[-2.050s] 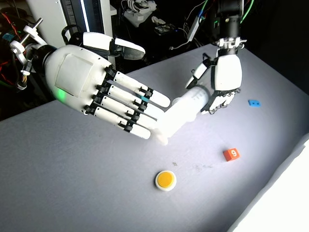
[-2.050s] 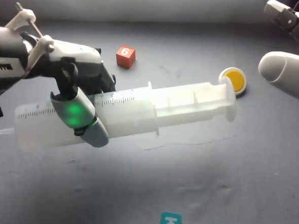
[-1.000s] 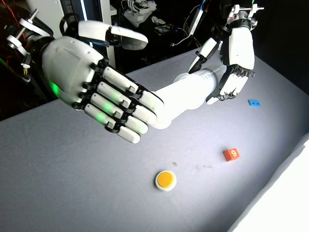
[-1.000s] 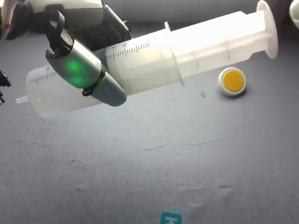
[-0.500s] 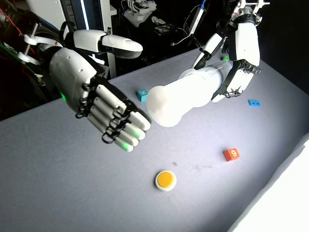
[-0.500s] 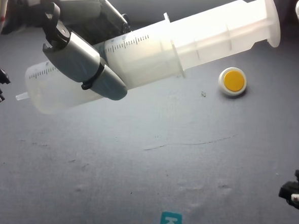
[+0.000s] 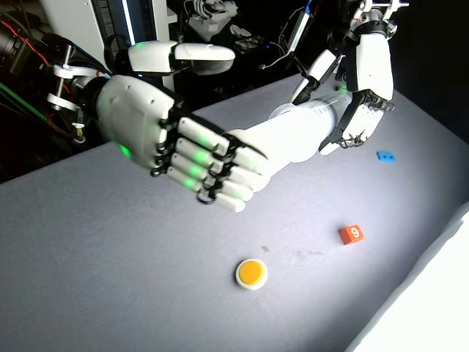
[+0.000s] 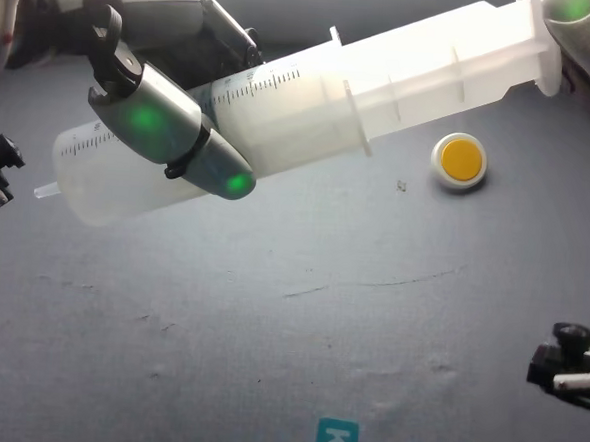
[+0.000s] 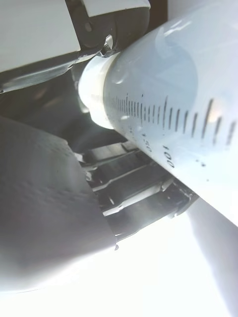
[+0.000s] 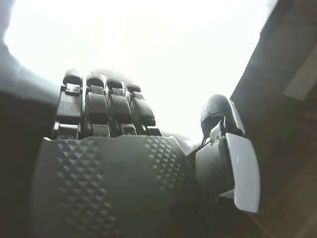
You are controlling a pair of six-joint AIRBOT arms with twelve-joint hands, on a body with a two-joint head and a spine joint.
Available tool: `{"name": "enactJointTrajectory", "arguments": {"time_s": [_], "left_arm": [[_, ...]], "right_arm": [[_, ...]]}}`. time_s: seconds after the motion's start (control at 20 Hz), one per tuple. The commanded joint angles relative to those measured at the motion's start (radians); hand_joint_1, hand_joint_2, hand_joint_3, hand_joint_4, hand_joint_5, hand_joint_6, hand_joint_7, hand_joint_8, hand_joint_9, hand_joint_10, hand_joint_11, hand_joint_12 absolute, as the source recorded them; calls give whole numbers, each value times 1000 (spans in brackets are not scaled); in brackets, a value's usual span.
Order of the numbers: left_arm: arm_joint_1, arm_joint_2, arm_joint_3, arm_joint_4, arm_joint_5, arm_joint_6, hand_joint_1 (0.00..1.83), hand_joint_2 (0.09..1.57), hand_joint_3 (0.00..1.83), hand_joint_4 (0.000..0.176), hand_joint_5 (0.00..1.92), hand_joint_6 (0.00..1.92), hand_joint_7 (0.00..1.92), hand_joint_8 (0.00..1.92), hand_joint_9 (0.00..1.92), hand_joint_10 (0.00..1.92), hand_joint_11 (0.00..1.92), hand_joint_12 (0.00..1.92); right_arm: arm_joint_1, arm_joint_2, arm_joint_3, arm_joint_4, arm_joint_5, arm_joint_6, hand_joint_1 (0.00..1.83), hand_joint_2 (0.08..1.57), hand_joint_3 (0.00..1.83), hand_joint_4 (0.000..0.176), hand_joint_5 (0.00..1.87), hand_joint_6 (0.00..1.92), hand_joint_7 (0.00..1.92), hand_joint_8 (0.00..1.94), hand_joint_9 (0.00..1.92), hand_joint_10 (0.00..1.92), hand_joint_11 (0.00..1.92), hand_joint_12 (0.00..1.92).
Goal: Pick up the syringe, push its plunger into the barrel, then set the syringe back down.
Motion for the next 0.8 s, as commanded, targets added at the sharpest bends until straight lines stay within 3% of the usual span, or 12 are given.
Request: {"name": "enactJointTrajectory", "arguments": {"time_s": [0.0,0.75], "left_arm": [[-16,4,-2,-3,-114,-13,1376,1101,0,0,897,1111,1083,727,937,1191,691,1314],[-9,4,-7,2,-114,-13,1375,1103,1,0,902,1112,1102,732,897,1215,594,1393]], "right_arm": [[14,-4,-2,-74,74,14,0,1186,1,0,0,0,0,0,0,0,0,0],[9,-164,-14,-103,35,-5,0,1186,0,0,0,0,0,0,0,0,0,0]]}}
